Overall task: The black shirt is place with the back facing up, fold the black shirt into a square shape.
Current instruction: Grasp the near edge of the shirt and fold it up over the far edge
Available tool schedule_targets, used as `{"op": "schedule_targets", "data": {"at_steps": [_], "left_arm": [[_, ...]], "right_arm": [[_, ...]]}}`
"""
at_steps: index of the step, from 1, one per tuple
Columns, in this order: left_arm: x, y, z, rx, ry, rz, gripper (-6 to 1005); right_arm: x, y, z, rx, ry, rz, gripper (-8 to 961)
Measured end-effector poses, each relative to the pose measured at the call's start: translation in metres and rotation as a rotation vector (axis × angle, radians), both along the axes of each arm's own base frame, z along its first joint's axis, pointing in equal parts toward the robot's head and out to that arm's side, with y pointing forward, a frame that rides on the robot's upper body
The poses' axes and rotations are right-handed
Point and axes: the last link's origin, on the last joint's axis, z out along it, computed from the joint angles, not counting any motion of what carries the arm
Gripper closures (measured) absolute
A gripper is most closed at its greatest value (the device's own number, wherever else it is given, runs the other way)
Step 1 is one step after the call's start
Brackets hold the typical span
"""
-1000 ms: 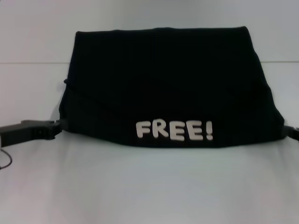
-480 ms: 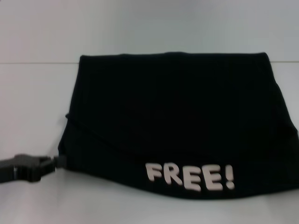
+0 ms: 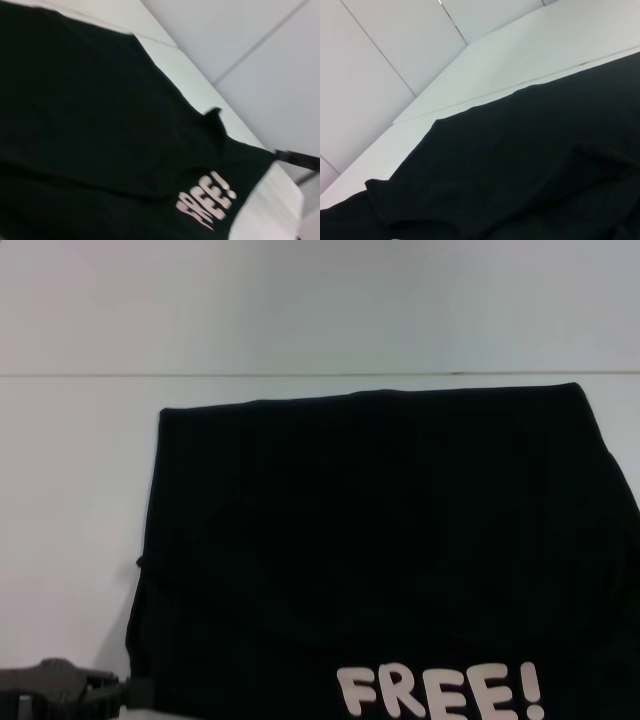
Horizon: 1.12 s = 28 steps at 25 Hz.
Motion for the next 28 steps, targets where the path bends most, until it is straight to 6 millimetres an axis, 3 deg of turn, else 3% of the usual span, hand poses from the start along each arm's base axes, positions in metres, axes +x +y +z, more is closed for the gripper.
{"op": "schedule_targets", "data": {"at_steps": [8,13,21,28], "left_arm": [[-0.001,-0.004,-0.001,-0.029,0.002,0.002,998],[0.005,0.015,0.002,-0.004,0.022,-0.027,998],[0.026,0.09,0.012,0.127,0.106,-0.061,999],[0.053,0.162,0.015,0.283,0.216,-0.046,999]], "right_arm": [[-0.001,-0.004,0.002,-0.008,0.007,0.01,953],[-0.006,0.012,0.016,0.055,0.004,0.044,954],[-0.023,0.075,0.03,0.136,-0.035,0.105,954],[-0.039,0.141,0.027,0.186,-0.086,0.06,954]]}}
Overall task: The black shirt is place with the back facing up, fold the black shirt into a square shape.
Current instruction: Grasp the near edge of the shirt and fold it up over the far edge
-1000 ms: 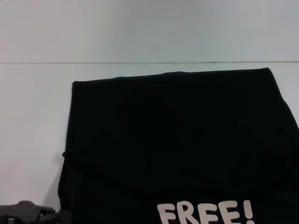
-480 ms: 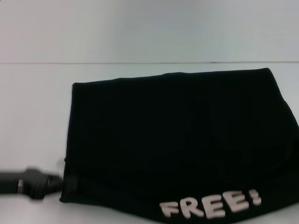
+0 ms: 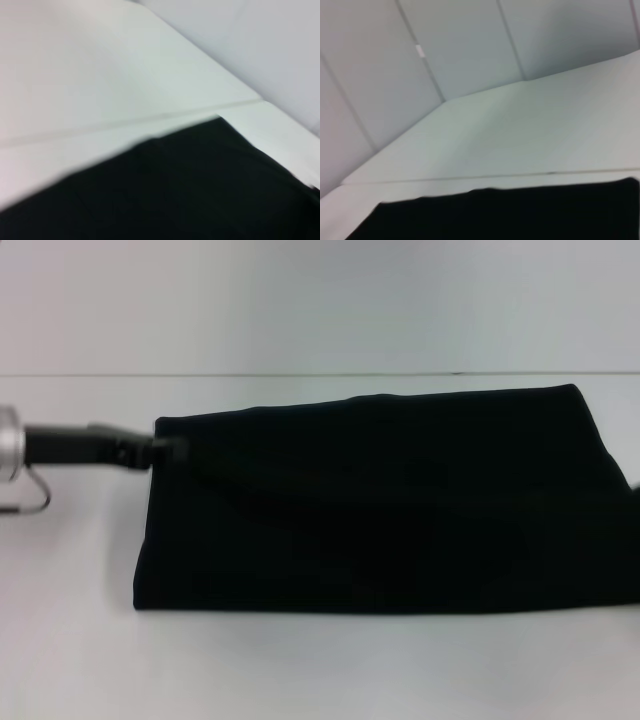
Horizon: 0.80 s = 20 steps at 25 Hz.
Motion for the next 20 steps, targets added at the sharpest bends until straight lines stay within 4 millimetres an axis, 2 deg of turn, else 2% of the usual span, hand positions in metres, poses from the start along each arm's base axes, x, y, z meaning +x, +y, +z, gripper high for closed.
{"op": "schedule_targets", "data": {"at_steps": [5,7,8,9,14,20], "left_arm": [[0.01,0.039,-0.005,0.11,0.131,0.021,999],[0.011,0.05,-0.009,0.15,0.194,0.033,999],[0.01,0.058,-0.013,0.184,0.247,0.04,999],[0.01,0.058,-0.013,0.184,0.247,0.04,999],[0.014,0.068,-0.026,0.243,0.332,0.029,998],[0.015,0.072,-0.033,0.264,0.368,0.02,998]], "right_arm": [[-0.013,0.045,-0.014,0.02,-0.031,-0.057,954],[-0.017,0.064,-0.025,0.019,-0.062,-0.089,954],[-0.021,0.08,-0.035,0.019,-0.103,-0.12,954],[-0.021,0.08,-0.035,0.019,-0.103,-0.12,954],[-0.036,0.114,-0.055,0.043,-0.187,-0.172,954],[-0.057,0.137,-0.06,0.069,-0.231,-0.153,953]]}}
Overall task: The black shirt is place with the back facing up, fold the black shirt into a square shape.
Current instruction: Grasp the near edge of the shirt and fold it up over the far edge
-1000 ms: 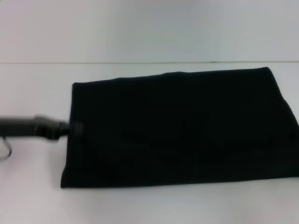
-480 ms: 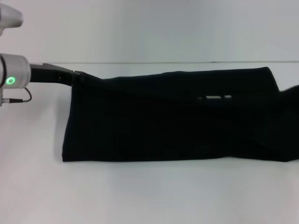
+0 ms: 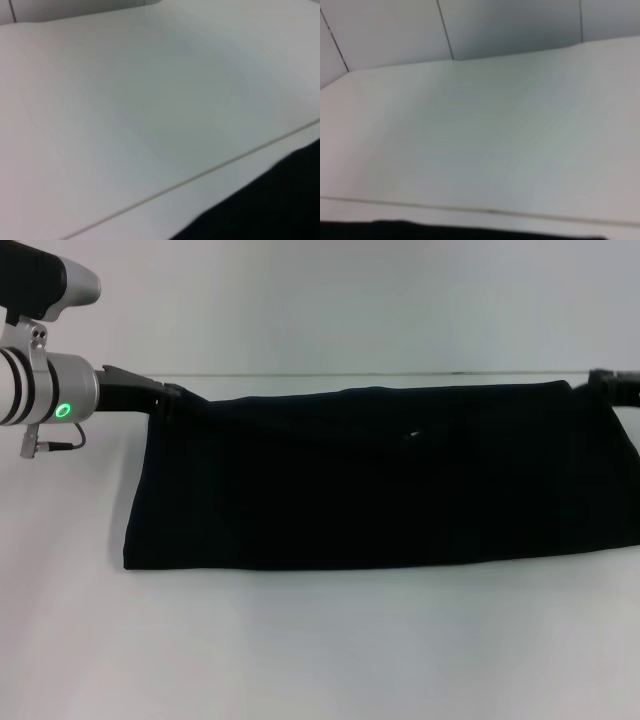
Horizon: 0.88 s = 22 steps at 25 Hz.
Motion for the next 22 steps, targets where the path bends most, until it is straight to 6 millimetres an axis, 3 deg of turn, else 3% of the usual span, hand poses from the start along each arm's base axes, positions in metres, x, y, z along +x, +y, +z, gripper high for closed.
{"op": "schedule_targets", "data": {"at_steps": [13,22], "left_arm": [[0.016,0.027,0.016,0.173,0.057,-0.024,999],[0.013,0.032,0.005,0.233,0.102,-0.011,999]], "right_arm": [[-0.03,0.035,0.013,0.08,-0.08,0.018,941],[-0.029,0.041,0.004,0.101,-0.121,-0.024,926]]}}
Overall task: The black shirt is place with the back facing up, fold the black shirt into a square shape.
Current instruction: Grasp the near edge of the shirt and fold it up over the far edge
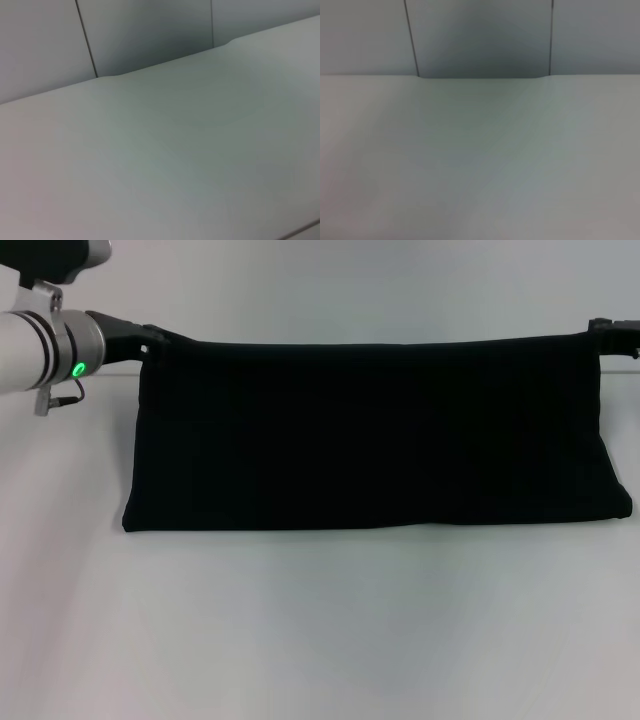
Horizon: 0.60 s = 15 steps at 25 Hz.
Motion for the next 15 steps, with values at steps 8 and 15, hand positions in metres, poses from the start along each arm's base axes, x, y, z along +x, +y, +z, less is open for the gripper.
{"op": "schedule_targets", "data": {"at_steps": [8,15], "left_arm": [[0.002,0.002,-0.007,0.02,0.016,-0.005,975],[0.003,0.002,-0.014,0.05,0.019,0.005,954]], "right_arm": [[0.001,0.0,-0.003,0.005,-0.005,-0.012,912],[0.002,-0.001,-0.007,0.001,-0.007,-0.022,900]]}}
